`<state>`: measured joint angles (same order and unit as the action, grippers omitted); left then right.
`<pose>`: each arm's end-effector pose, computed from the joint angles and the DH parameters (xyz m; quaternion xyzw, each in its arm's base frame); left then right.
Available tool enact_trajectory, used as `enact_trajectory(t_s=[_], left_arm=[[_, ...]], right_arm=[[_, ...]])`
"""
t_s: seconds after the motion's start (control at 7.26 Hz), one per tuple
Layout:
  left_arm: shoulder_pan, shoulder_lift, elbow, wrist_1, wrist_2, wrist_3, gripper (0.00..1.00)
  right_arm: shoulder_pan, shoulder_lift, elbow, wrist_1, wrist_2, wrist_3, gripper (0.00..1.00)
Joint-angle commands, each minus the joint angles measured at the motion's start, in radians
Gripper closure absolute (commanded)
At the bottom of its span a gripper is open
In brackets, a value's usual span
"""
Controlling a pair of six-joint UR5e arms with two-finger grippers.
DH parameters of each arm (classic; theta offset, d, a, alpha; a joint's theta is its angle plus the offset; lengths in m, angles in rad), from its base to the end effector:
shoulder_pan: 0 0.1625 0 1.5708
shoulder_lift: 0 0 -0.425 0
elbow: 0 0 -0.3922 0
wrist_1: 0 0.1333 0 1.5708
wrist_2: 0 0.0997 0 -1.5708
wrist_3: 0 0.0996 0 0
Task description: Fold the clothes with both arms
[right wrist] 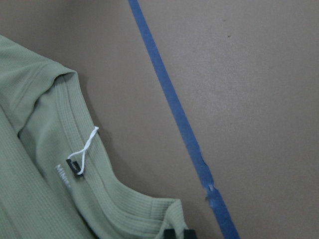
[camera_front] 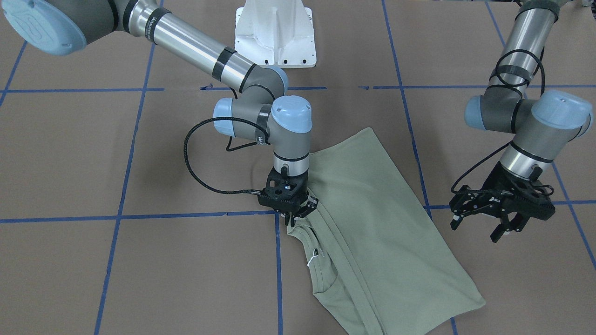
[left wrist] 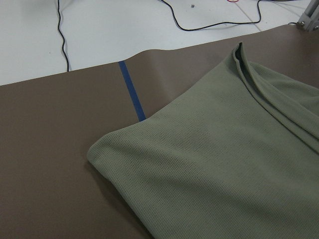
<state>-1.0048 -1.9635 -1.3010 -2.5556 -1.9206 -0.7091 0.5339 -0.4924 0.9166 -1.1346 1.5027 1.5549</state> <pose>0.2810 -0.6272 0.4597 0.3281 0.4272 0.0314 0.8419 -0.6796 -0.5645 0.1912 0.1429 -0.3928 0.2464 0.8744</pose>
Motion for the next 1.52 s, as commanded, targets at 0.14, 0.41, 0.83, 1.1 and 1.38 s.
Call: enact_trajectory(t_s=[0.14, 0.41, 0.83, 1.1, 1.38], left_arm=[[0.000, 0.000, -0.003, 0.000, 0.000, -0.001, 0.00], [0.000, 0.000, -0.006, 0.000, 0.000, -0.019, 0.00], [0.000, 0.000, -0.009, -0.002, 0.000, -0.023, 0.00], [0.000, 0.000, -0.011, -0.005, -0.002, -0.023, 0.00], [0.002, 0.005, -0.018, -0.005, -0.002, -0.036, 0.00]], right_arm=[[-0.002, -0.053, 0.124, -0.046, 0.011, 0.001, 1.00], [-0.035, -0.237, 0.414, -0.149, 0.008, 0.005, 1.00], [-0.170, -0.505, 0.770, -0.235, -0.085, 0.019, 1.00], [-0.233, -0.659, 0.945, -0.258, -0.125, 0.037, 1.00], [-0.241, -0.706, 0.979, -0.277, -0.127, 0.034, 1.00]])
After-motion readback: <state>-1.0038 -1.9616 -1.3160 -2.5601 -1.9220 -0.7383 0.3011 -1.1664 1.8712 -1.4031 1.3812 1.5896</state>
